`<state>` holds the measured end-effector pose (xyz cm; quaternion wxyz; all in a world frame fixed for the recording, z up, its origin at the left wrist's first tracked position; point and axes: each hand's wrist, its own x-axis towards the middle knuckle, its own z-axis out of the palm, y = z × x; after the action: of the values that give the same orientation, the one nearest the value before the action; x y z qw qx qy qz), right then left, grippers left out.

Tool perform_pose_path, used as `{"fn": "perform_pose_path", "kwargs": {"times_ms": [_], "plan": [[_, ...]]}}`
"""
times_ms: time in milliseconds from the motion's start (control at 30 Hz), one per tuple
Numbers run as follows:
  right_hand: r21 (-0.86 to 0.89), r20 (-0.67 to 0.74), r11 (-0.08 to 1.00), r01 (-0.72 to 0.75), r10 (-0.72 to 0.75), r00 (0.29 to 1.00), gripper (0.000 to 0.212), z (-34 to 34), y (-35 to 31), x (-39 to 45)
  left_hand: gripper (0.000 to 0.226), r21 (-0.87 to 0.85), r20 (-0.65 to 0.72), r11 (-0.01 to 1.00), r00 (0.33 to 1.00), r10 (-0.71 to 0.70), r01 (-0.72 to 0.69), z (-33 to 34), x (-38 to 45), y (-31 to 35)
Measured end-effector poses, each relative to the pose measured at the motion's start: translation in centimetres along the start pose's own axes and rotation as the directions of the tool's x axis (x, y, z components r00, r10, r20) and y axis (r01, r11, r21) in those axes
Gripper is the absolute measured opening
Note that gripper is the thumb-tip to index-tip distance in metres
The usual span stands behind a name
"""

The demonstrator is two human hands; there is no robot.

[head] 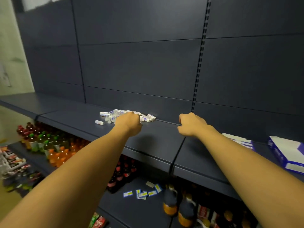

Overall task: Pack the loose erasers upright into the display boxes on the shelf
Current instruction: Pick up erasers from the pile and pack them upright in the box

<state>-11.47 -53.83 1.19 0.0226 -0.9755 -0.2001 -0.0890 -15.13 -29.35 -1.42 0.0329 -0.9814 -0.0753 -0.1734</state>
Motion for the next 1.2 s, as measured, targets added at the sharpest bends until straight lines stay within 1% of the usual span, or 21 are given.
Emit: {"fn": "perform_pose_path", "kwargs": {"times_ms": [100, 167, 233, 367, 433, 467, 567, 633, 700, 800, 933, 1033, 1200], "plan": [[0.004, 0.020, 1.000, 0.005, -0.005, 1.000, 0.021, 0.5, -3.5, 1.7, 0.020, 0.003, 0.063, 1.000, 0.998, -0.020, 0.020, 0.1, 0.1, -3.8], [0.018, 0.033, 1.000, 0.004, -0.005, 0.999, 0.024, 1.0, -5.7, 2.9, 0.009, -0.004, 0.081, 1.000, 0.996, -0.023, 0.024, 0.4, 0.7, -6.3], [0.030, 0.043, 1.000, -0.003, 0.002, 0.999, 0.026, 1.6, -8.0, 4.3, 0.006, -0.017, 0.091, 0.999, 0.995, -0.035, 0.037, 0.7, 1.5, -9.3], [0.049, 0.036, 0.998, -0.028, 0.026, 0.999, 0.027, 1.9, -12.2, 7.2, 0.014, -0.063, 0.099, 0.998, 0.995, -0.025, 0.031, 1.1, 3.3, -14.7], [0.053, 0.026, 0.998, -0.039, 0.038, 0.999, 0.027, 2.0, -13.7, 8.7, 0.008, -0.073, 0.112, 0.997, 0.994, -0.006, 0.014, 1.2, 4.3, -17.0], [0.051, 0.022, 0.998, -0.045, 0.044, 0.999, 0.027, 2.1, -14.4, 9.5, 0.010, -0.078, 0.111, 0.997, 0.994, -0.002, 0.010, 1.4, 4.7, -18.0], [0.034, 0.016, 0.998, -0.059, 0.058, 0.998, 0.030, 2.3, -16.0, 11.6, 0.029, -0.111, 0.088, 0.993, 0.996, -0.015, 0.025, 2.3, 6.4, -20.9], [0.023, 0.016, 0.998, -0.066, 0.065, 0.998, 0.030, 2.7, -16.9, 13.3, 0.030, -0.132, 0.096, 0.991, 0.995, -0.025, 0.037, 3.2, 7.7, -22.4], [0.013, 0.015, 0.997, -0.071, 0.071, 0.997, 0.028, 3.3, -17.5, 14.9, 0.028, -0.121, 0.130, 0.992, 0.991, -0.025, 0.041, 4.4, 9.0, -23.5], [0.021, 0.023, 0.997, -0.070, 0.070, 0.997, 0.025, 4.5, -18.0, 17.4, 0.013, -0.123, 0.147, 0.992, 0.989, -0.010, 0.028, 6.5, 11.4, -24.5], [0.057, 0.029, 0.996, -0.062, 0.061, 0.998, 0.026, 6.0, -18.2, 20.7, 0.021, -0.147, 0.146, 0.989, 0.988, 0.053, -0.032, 8.7, 14.9, -24.7], [0.079, 0.045, 0.996, -0.050, 0.047, 0.998, 0.027, 7.0, -18.0, 23.0, 0.022, -0.129, 0.146, 0.986, 0.981, 0.125, -0.106, 9.7, 17.8, -24.3], [0.089, 0.043, 0.995, -0.037, 0.033, 0.998, 0.025, 7.9, -17.7, 26.3, 0.026, -0.181, 0.168, 0.954, 0.948, 0.271, -0.240, 10.6, 21.1, -23.3]]}}
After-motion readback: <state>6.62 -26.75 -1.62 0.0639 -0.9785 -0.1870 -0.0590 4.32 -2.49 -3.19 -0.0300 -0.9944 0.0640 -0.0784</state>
